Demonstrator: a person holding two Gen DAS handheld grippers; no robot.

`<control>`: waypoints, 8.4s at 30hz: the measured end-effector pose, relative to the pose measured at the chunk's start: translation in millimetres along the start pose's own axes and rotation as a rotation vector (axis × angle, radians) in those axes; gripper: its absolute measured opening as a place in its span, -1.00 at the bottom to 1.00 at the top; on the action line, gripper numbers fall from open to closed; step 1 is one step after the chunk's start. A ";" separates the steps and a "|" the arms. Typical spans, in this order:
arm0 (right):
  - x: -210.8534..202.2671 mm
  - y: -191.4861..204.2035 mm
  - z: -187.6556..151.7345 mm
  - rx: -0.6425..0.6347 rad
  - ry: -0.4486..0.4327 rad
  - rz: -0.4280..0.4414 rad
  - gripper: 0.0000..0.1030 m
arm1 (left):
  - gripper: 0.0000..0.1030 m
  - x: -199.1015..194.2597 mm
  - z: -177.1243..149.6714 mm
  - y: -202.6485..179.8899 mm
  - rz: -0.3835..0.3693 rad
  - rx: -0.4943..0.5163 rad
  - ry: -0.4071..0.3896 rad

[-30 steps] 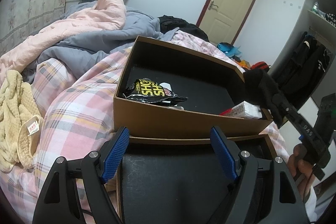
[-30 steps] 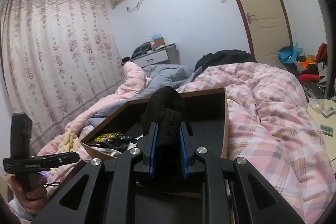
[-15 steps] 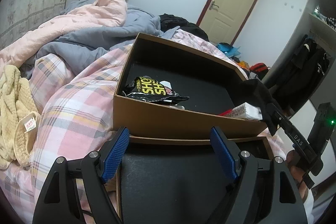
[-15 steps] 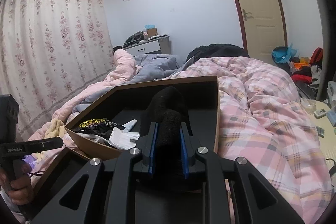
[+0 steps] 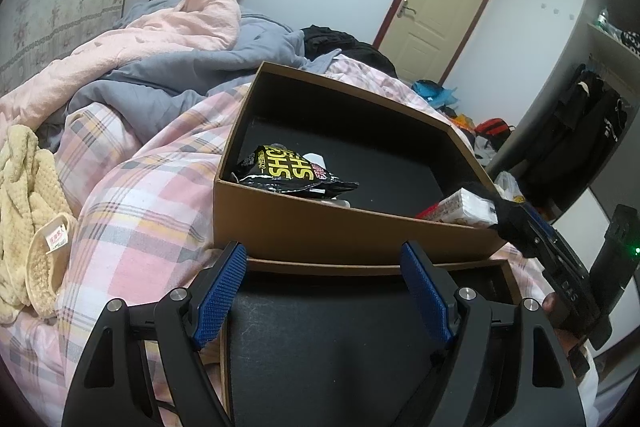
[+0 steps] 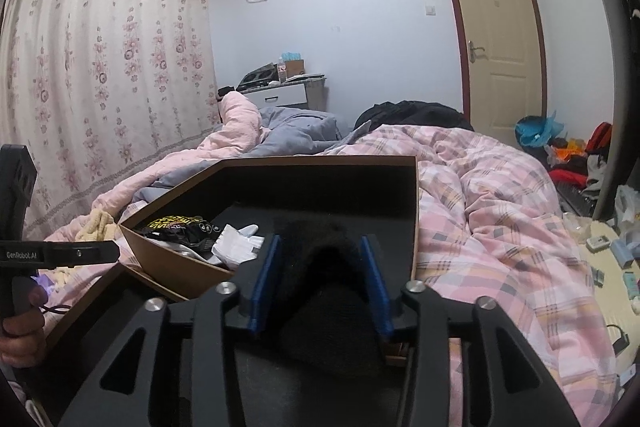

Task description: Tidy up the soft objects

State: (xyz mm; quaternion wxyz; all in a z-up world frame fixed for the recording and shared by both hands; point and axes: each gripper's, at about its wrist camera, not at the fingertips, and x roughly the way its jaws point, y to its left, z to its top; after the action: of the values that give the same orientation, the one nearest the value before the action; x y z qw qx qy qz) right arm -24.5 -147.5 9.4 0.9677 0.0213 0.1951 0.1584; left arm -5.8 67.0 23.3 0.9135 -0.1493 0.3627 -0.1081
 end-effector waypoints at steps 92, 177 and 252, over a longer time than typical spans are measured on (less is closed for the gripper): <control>-18.3 -10.8 -3.6 0.028 -0.116 -0.038 0.94 | 0.49 3.5 -1.0 -2.0 0.005 0.016 0.017; -25.4 -29.2 -5.3 0.170 -0.143 -0.037 0.94 | -0.70 46.3 -60.5 -99.0 0.027 0.514 0.409; -24.7 -27.7 -6.1 0.164 -0.138 -0.040 0.94 | -0.87 -0.1 -28.4 -91.2 -0.083 0.398 0.211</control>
State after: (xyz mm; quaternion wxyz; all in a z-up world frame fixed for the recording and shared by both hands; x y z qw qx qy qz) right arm -40.1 -181.7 10.1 0.9768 0.1074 0.1406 0.1207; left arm -33.7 -23.5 35.7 0.8768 0.0312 0.4212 -0.2299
